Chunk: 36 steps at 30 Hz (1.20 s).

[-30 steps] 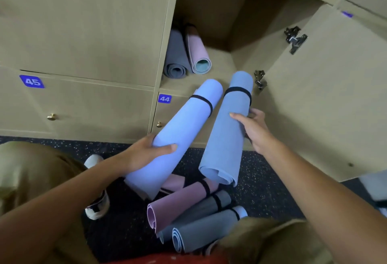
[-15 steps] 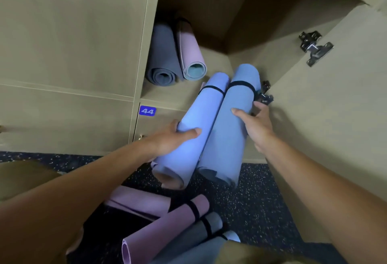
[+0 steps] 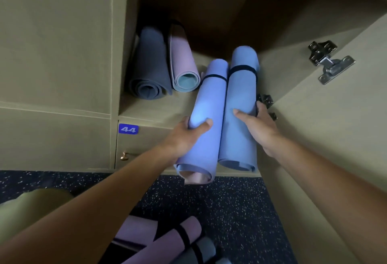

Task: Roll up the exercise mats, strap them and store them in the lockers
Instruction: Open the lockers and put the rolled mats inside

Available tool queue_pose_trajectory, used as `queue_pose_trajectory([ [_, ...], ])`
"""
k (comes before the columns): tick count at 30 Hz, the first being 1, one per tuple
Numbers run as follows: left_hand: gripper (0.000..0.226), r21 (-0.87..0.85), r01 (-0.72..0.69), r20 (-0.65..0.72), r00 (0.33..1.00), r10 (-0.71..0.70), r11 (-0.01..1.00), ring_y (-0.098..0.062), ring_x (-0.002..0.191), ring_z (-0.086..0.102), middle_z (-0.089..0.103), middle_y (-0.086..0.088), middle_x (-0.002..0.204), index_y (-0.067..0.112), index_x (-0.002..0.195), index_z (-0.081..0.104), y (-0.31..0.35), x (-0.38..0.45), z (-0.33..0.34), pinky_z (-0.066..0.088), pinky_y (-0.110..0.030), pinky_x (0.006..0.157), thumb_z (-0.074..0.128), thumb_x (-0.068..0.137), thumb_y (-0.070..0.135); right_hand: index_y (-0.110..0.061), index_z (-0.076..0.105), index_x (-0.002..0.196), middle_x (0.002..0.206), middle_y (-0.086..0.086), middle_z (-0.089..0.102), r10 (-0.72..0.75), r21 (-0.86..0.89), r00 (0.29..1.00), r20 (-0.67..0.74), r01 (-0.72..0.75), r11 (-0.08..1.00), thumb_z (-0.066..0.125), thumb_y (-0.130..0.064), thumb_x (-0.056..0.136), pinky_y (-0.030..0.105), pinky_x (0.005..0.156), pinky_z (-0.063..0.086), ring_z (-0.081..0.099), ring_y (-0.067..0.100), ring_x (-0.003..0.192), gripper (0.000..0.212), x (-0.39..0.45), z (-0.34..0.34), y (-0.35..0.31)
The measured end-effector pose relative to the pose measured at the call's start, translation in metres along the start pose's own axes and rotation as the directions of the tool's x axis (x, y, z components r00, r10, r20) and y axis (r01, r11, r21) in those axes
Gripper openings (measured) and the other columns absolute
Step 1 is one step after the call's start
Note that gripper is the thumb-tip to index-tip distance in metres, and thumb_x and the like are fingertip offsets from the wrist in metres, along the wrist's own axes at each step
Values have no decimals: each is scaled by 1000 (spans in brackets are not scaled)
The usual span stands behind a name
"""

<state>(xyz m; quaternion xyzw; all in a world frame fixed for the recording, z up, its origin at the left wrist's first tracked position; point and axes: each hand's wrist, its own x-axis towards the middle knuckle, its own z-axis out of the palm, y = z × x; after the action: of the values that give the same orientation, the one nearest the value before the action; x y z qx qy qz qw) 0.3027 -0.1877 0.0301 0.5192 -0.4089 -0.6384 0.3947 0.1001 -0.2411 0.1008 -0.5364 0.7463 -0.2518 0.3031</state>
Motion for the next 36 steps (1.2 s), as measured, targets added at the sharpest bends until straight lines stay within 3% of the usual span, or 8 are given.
queue_pose_trajectory([
  [4, 58, -140, -21, 17, 1000, 23, 990, -18, 97, 75, 74, 2, 115, 26, 123, 57, 1, 7, 12, 61, -47, 91, 72, 84, 65, -40, 23, 156, 136, -14, 59, 6, -7, 996, 91, -5, 1000, 80, -45, 82, 39, 92, 55, 65, 15, 110, 93, -4, -4, 15],
  [7, 49, -193, -38, 87, 995, 56, 980, -11, 101, 74, 70, 2, 126, 26, 132, 52, 3, 6, 15, 61, -28, 83, 65, 94, 54, -41, 23, 155, 134, -11, 59, 54, -27, 996, 64, -53, 998, 76, -45, 87, 34, 80, 54, 65, 19, 107, 87, -9, -9, 17],
  [11, 101, -201, -53, 134, 988, 81, 978, -2, 110, 67, 56, 4, 143, 28, 158, 24, 3, 0, 18, 55, -12, 74, 70, 75, 63, -25, 27, 146, 123, -2, 52, 98, -82, 992, -83, -105, 991, 77, -53, 83, 45, 84, 55, 58, 29, 105, 85, -3, -14, 7],
  [15, 114, -200, -2, 79, 997, 18, 980, -11, 127, 59, 49, 10, 148, 53, 148, 28, -15, -6, 23, 53, -38, 103, 79, 52, 87, -24, 29, 123, 119, 4, 52, 96, -81, 989, -111, -105, 991, 77, -55, 83, 34, 65, 44, 58, 30, 98, 70, 3, -9, 1],
  [18, 98, -250, 201, 185, 970, -157, 947, -19, 104, 72, 64, 8, 132, 57, 140, 33, -22, -16, 27, 59, -49, 84, 77, 57, 85, -21, 36, 128, 120, 4, 55, 16, -86, 991, -135, -27, 996, 75, -53, 86, 30, 60, 41, 58, 26, 94, 66, -1, -6, 8],
  [25, 65, -348, 37, 0, 999, -40, 937, -23, 90, 77, 74, -4, 117, 30, 135, 53, -14, -6, 29, 64, -43, 73, 84, 79, 41, -38, 41, 141, 140, -5, 54, -111, -116, 994, -6, 110, 987, 59, -81, 79, 35, 101, 46, 59, 13, 116, 78, -31, -11, 38],
  [31, 65, -233, -129, -70, 991, 116, 964, -11, 100, 74, 74, 0, 115, 22, 137, 54, -16, -1, 26, 60, -34, 93, 85, 82, 34, -57, 18, 152, 166, -3, 17, -226, -265, 964, 142, 258, 929, 48, -89, 76, 51, 120, 25, 13, 20, 153, 88, -65, 7, 41],
  [36, 69, -53, -110, -63, 992, 106, 993, -11, 118, 66, 67, 10, 130, 51, 128, 56, -14, -4, 18, 51, -44, 107, 70, 67, 80, -51, 19, 157, 170, 2, 7, -242, -405, 963, 118, 269, 874, 43, -59, 101, 46, 119, 21, 7, 23, 153, 61, -57, 19, 33],
])
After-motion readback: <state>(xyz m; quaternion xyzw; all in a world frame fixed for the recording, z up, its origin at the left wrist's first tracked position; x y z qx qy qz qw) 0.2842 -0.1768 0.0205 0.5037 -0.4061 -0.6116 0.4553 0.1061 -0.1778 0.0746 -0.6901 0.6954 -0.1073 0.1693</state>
